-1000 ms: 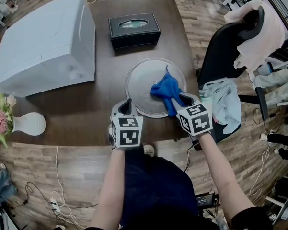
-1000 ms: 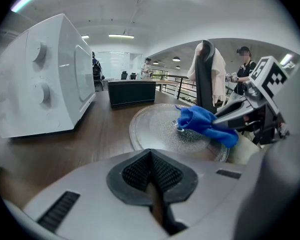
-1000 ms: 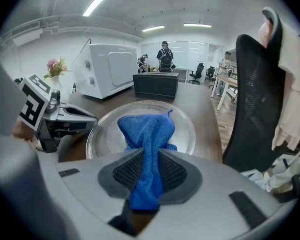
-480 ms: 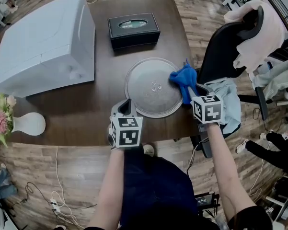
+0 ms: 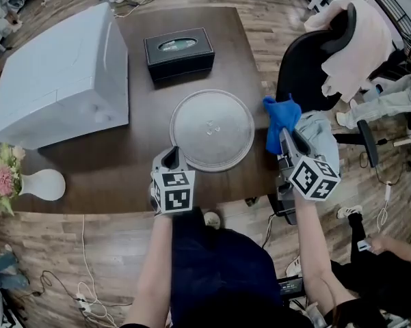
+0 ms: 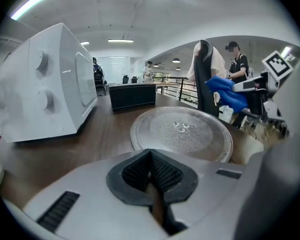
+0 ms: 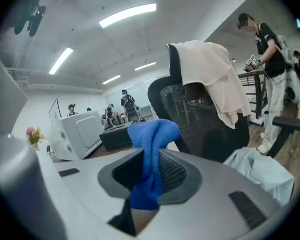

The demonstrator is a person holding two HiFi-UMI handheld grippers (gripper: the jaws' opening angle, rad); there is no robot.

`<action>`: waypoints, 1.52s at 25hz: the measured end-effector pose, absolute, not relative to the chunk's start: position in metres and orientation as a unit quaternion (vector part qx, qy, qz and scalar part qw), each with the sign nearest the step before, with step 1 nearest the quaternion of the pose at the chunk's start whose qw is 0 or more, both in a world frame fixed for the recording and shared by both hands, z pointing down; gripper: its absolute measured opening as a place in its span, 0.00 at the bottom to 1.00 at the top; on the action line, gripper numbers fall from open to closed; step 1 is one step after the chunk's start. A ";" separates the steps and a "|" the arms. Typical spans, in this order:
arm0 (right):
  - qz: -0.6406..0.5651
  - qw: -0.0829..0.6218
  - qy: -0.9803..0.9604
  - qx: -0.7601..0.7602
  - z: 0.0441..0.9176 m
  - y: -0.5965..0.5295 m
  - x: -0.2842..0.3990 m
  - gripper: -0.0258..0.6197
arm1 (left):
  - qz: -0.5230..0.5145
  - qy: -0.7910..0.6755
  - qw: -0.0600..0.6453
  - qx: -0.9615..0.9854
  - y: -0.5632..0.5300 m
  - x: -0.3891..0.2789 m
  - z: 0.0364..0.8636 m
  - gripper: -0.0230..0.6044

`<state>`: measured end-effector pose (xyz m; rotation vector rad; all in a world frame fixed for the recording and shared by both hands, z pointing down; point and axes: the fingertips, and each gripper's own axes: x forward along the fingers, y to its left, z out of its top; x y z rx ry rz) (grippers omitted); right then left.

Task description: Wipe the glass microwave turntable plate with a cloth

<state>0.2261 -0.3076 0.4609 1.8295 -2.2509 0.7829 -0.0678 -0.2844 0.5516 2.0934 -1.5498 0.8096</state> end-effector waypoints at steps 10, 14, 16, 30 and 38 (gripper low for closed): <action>0.287 0.010 -0.754 0.591 0.449 -0.244 0.214 0.16 | 0.273 -0.577 0.131 0.758 -0.279 -0.064 0.525 0.04; 0.288 -0.021 -0.760 0.582 0.440 -0.222 0.210 0.16 | 0.194 -0.590 0.137 0.771 -0.264 -0.060 0.485 0.04; 0.281 -0.030 -0.767 0.577 0.433 -0.212 0.207 0.16 | 0.151 -0.585 0.136 0.785 -0.252 -0.054 0.461 0.04; 0.147 0.057 -0.786 0.598 0.400 -0.179 0.188 0.16 | 0.053 -0.558 0.153 0.814 -0.166 -0.035 0.400 0.04; 0.177 0.044 -0.780 0.599 0.405 -0.174 0.187 0.16 | 0.057 -0.572 0.157 0.803 -0.159 -0.043 0.406 0.04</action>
